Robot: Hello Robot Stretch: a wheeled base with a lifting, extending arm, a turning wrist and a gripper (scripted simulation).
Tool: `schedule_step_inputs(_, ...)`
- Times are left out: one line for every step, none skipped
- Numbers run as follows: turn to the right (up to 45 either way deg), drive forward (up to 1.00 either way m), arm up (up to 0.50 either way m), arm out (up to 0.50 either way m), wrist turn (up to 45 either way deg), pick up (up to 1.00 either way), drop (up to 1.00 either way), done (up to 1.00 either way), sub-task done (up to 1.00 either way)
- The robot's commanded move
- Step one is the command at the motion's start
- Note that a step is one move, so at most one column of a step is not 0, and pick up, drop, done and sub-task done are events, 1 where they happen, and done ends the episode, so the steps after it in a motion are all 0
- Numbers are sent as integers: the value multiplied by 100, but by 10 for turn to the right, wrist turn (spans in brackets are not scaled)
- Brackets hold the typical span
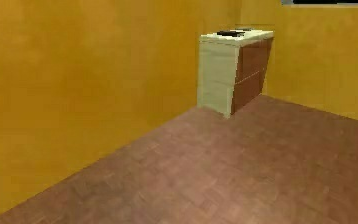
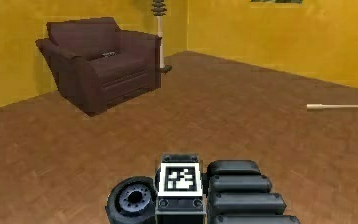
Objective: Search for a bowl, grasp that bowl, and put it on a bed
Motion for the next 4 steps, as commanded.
schedule_step_inputs(390, 0, 0, 0, 0, 0, 0, 0, 0)
schedule_step_inputs(0, 5, 0, 0, 0, 0, 0, 0, 0)
schedule_step_inputs(-450, 0, 0, 0, 0, 0, 0, 0, 0)
schedule_step_inputs(-390, 0, 0, 0, 0, 0, 0, 0, 0)
